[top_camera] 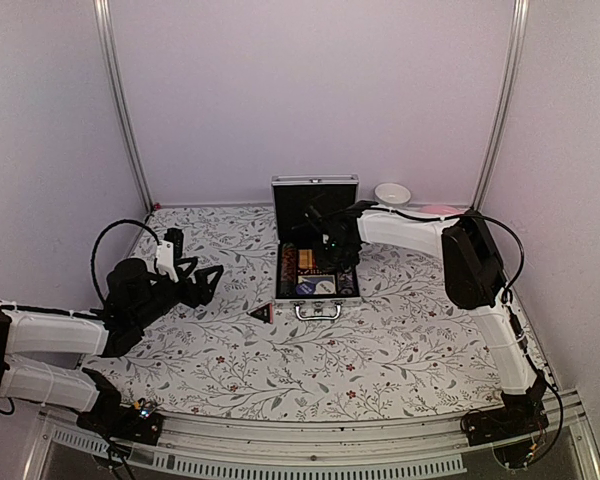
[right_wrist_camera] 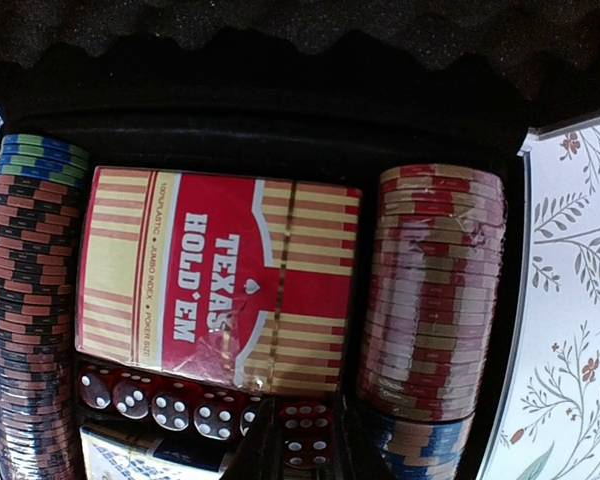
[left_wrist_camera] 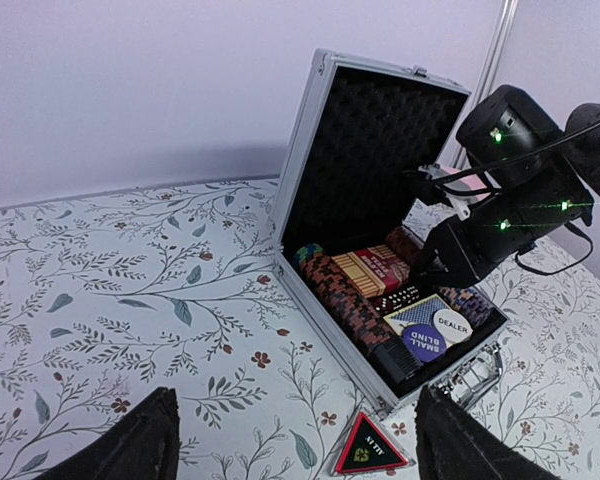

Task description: Pack up texas hold em set

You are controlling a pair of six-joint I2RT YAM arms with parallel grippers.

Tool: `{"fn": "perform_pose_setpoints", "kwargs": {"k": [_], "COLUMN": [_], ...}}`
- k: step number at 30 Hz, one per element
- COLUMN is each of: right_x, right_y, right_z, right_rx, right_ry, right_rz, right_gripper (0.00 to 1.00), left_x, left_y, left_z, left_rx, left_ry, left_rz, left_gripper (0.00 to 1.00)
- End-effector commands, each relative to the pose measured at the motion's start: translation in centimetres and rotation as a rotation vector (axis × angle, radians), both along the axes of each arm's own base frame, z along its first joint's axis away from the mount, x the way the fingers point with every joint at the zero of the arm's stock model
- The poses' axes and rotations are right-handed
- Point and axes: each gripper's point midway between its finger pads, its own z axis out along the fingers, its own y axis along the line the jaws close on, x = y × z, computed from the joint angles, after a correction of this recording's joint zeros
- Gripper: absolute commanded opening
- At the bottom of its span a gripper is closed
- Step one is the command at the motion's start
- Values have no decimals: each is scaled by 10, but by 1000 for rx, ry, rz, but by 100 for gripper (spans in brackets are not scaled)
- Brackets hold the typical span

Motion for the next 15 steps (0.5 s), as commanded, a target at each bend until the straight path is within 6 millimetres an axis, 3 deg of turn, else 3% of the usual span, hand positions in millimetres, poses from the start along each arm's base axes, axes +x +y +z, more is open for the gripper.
{"fn": "perform_pose_setpoints", "kwargs": {"k": [1, 15], "right_x": [2, 4], "right_y": [-4, -4], "right_z": [20, 15], "right_rx": [4, -4], "right_ry": [-27, -21], "right_rz": [-23, -19], "right_gripper": [15, 18], "left_x": [3, 2], "left_y": [5, 4], "left_z": [-1, -1], "left_rx": [3, 2], "left_ry": [-3, 0], "left_rz": [17, 12], "left_gripper": [81, 81]}}
